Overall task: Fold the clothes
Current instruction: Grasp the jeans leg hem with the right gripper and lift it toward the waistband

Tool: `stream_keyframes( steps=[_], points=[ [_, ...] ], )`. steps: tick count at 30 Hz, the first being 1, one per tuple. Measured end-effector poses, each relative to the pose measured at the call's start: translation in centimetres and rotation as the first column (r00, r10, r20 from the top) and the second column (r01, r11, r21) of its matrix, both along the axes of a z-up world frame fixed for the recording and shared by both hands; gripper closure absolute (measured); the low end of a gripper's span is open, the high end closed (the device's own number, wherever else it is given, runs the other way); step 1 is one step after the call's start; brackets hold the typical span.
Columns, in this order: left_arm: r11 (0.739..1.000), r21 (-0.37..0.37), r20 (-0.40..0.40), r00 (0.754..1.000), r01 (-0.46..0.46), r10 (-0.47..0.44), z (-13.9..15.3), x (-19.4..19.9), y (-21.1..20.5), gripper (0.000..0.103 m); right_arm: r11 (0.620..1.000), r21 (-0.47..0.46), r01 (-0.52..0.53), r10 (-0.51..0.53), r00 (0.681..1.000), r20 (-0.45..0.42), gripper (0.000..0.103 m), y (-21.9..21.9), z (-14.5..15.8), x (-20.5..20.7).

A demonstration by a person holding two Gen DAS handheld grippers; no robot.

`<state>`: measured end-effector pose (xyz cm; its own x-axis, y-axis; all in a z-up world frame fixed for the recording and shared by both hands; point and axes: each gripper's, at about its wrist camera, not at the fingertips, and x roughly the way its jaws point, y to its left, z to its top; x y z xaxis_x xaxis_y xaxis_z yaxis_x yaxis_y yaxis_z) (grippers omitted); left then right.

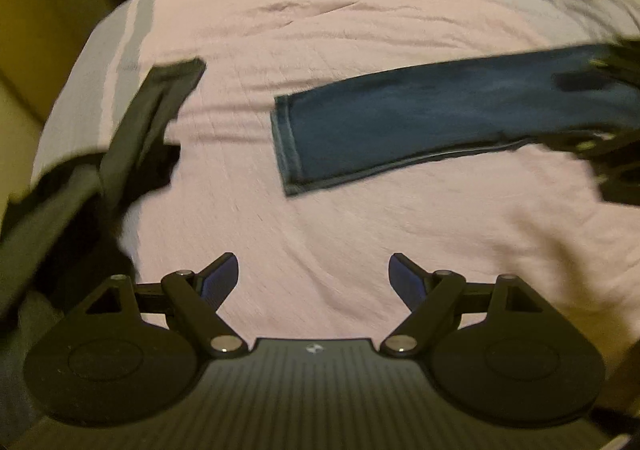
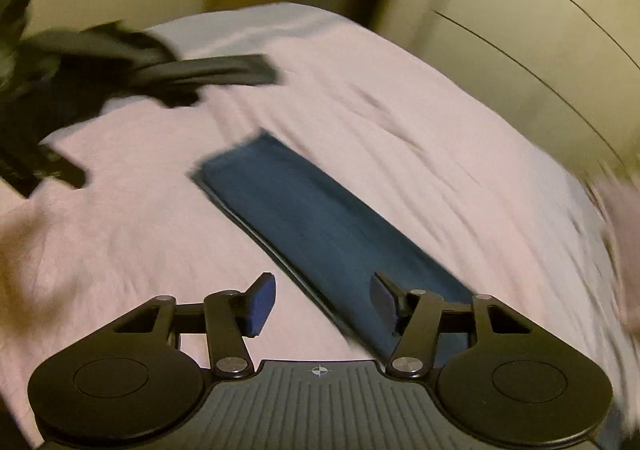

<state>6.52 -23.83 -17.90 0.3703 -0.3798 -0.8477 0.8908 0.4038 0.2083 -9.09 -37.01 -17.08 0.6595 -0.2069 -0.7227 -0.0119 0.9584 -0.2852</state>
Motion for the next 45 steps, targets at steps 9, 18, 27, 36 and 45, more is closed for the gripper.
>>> stream_keyframes(
  steps=[9, 18, 27, 36, 45],
  points=[
    [0.978, 0.047, 0.156, 0.966, 0.203, -0.208, -5.3, 6.5, -0.7, 0.023, 0.945, -0.155, -0.287, 0.277, 0.957, -0.084, 0.052, 6.8, -12.8, 13.6],
    [0.995, 0.004, 0.077, 0.993, 0.095, -0.095, -7.3, 9.9, 1.0, 0.023, 0.844, -0.388, -0.369, 0.356, 0.928, -0.107, 0.052, 8.4, -19.3, 17.8],
    [0.997, 0.013, 0.072, 0.994, 0.082, -0.083, -6.4, 10.5, 0.5, 0.023, 0.948, -0.187, -0.257, 0.258, 0.966, -0.02, 0.094, 5.8, -13.6, 20.1],
    [0.962, -0.009, 0.096, 0.958, 0.273, -0.271, -3.8, 6.3, -7.4, 0.023, 0.971, 0.135, 0.196, -0.235, 0.885, 0.402, 0.098, -8.1, 2.1, 10.7],
    [0.867, -0.012, 0.135, 0.86, 0.497, -0.491, -2.8, -4.5, -18.9, 0.023, 0.492, 0.628, 0.603, -0.86, 0.449, 0.243, 0.098, -29.4, -4.6, -9.7]
  ],
)
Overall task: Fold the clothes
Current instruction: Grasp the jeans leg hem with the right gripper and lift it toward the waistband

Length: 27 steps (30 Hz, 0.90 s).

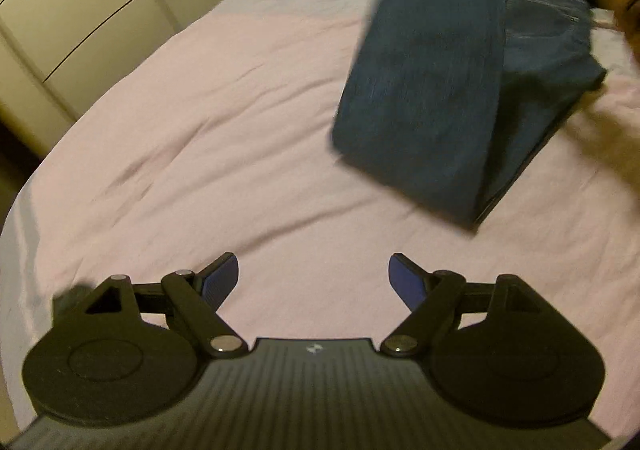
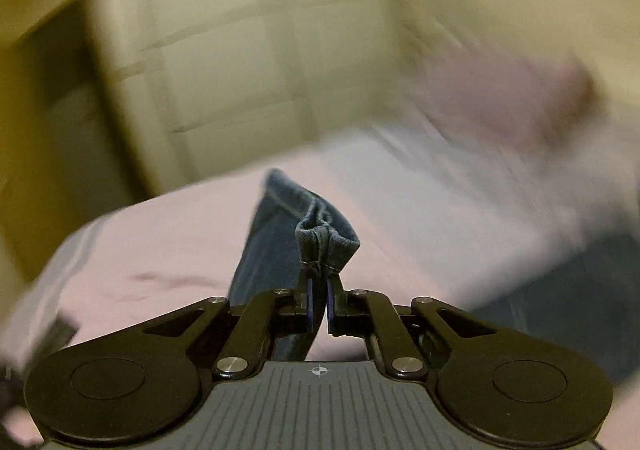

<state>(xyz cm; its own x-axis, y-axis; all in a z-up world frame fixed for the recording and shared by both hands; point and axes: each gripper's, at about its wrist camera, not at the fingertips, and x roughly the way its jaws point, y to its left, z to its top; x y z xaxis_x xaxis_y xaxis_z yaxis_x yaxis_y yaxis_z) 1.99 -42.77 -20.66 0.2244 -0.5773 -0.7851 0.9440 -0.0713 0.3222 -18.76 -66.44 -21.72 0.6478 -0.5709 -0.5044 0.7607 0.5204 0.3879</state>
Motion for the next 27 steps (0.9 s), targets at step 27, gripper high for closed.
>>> stream_keyframes(
  steps=[27],
  points=[
    [0.973, 0.227, -0.113, 0.993, 0.042, -0.017, -10.0, -3.5, -16.5, 0.025, 0.991, 0.088, -0.102, 0.114, 0.982, -0.149, 0.062, -4.9, -2.7, -6.3]
  ],
)
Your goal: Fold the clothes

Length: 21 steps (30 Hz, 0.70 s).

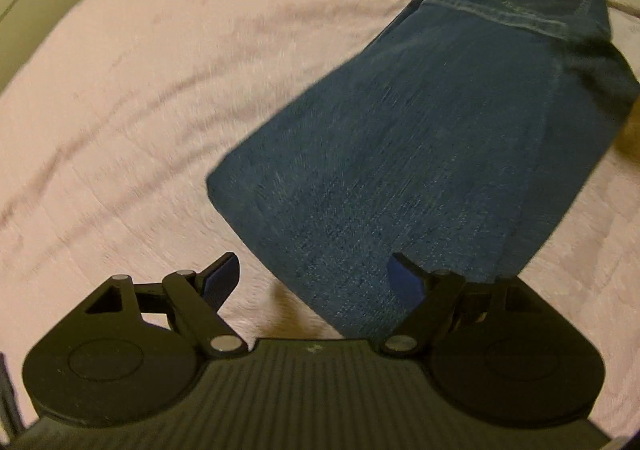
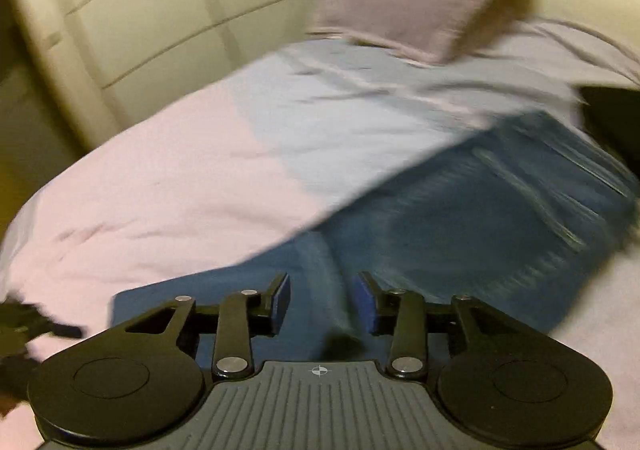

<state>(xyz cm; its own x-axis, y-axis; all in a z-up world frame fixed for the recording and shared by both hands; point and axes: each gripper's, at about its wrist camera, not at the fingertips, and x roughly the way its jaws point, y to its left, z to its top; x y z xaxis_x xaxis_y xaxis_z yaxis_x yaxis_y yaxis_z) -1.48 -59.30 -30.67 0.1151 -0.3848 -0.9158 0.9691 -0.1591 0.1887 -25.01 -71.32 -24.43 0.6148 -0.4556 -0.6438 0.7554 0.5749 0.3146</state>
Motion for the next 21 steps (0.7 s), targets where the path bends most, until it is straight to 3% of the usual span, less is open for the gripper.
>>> stream_keyframes(
  steps=[3, 6, 9, 13, 15, 16, 18, 21],
  points=[
    [0.999, 0.005, -0.037, 0.999, -0.037, 0.037, -1.1, 0.7, -0.1, 0.02, 0.993, 0.021, -0.117, 0.117, 0.992, -0.036, 0.062, -1.0, -2.3, 2.8],
    [0.997, 0.015, -0.089, 0.993, -0.076, 0.077, -2.0, 1.8, -0.2, 0.016, 0.986, 0.128, -0.107, 0.12, 0.988, -0.102, 0.063, -3.2, -6.1, 4.0],
    [0.998, 0.003, -0.115, 0.991, -0.067, 0.067, -1.2, 2.8, 0.3, 0.02, 0.985, 0.103, -0.139, 0.155, 0.973, -0.17, 0.062, -3.0, -5.8, 4.8],
    [0.993, -0.086, -0.122, 0.988, 0.084, -0.094, 1.3, 4.3, 2.3, 0.021, 0.977, 0.035, -0.212, 0.214, 0.956, -0.2, 0.06, 0.4, -2.9, 5.0],
    [0.966, -0.121, -0.041, 0.971, 0.23, -0.236, 2.3, 4.7, 3.4, 0.02, 0.962, 0.021, -0.271, 0.269, 0.94, -0.208, 0.049, 3.1, -2.1, 5.7],
    [0.942, -0.123, 0.01, 0.949, 0.313, -0.314, 2.5, 4.8, 3.9, 0.02, 0.953, 0.025, -0.301, 0.3, 0.931, -0.208, 0.039, 4.7, -2.0, 6.2],
    [0.877, -0.101, 0.119, 0.881, 0.469, -0.457, 2.4, 4.9, 4.9, 0.02, 0.925, 0.025, -0.38, 0.376, 0.9, -0.222, 0.033, 8.1, -2.3, 7.5],
    [0.763, -0.038, 0.235, 0.748, 0.646, -0.621, 1.5, 4.9, 5.9, 0.021, 0.846, -0.015, -0.532, 0.504, 0.81, -0.299, 0.03, 13.5, -4.0, 10.8]
  ],
)
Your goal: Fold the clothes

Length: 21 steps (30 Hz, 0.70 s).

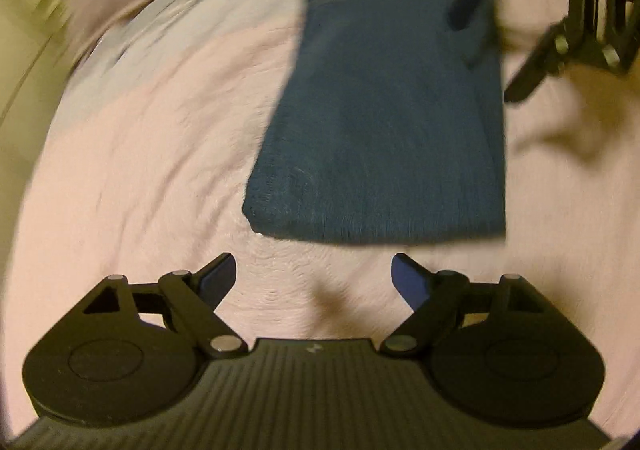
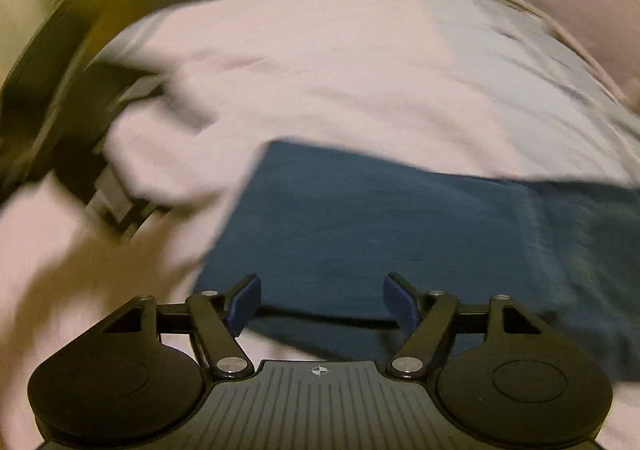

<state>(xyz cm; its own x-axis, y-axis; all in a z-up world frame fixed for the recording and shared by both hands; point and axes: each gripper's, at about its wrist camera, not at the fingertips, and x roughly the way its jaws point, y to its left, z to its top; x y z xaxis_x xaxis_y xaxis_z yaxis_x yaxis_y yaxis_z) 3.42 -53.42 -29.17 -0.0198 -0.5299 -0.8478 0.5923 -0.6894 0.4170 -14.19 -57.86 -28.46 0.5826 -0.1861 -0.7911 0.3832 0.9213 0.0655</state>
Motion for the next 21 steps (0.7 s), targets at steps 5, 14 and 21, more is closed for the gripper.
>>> stream_keyframes(
  steps=[5, 14, 21],
  points=[
    [0.981, 0.002, 0.098, 0.976, 0.194, -0.193, -2.5, 0.0, 0.2, 0.021, 0.949, -0.201, -0.241, 0.222, 0.968, -0.114, 0.029, 7.0, -4.7, 5.1],
    [0.828, -0.121, 0.305, 0.814, 0.548, -0.494, -7.1, 0.2, 0.5, 0.021, 0.876, -0.373, -0.305, 0.25, 0.95, -0.188, 0.083, 8.0, -7.4, 4.7],
    [0.731, -0.13, 0.338, 0.723, 0.67, -0.603, -8.3, -0.4, -2.2, 0.028, 0.931, -0.304, -0.202, 0.2, 0.979, -0.041, 0.088, 4.9, -1.9, 2.5]
  ],
)
